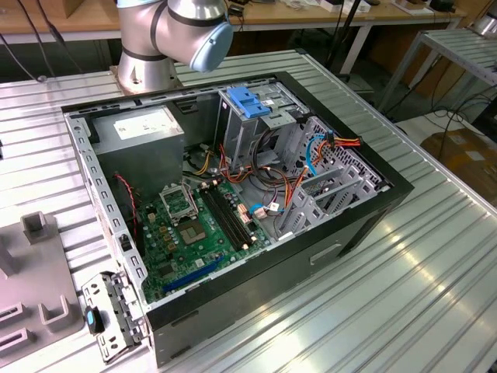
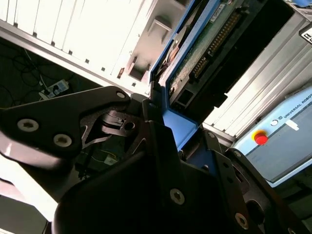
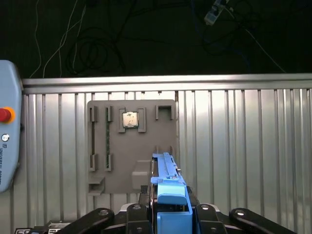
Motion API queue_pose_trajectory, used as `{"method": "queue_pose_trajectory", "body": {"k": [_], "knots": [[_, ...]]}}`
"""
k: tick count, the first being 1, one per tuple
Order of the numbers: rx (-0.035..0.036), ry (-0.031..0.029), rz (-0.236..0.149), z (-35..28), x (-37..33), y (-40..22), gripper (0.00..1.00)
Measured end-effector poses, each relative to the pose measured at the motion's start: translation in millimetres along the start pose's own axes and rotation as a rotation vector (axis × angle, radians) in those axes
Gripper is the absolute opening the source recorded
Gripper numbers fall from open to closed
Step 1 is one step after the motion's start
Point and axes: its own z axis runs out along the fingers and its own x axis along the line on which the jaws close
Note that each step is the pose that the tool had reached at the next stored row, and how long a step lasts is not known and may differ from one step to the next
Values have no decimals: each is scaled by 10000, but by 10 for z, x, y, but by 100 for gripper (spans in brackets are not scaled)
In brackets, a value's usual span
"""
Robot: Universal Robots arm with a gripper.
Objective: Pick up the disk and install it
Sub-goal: 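Pick up the disk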
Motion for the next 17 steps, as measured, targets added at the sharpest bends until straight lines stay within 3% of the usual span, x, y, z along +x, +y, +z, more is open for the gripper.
{"method": "queue_pose_trajectory", "body": {"k": [3, 6, 13, 17], "knots": [[0, -1, 38, 1, 90, -10, 37], [0, -2, 50, 1, 98, -36, 37], [-1, -2, 59, -6, 93, -262, 37], [-1, -2, 59, -9, 91, -336, 37]]}}
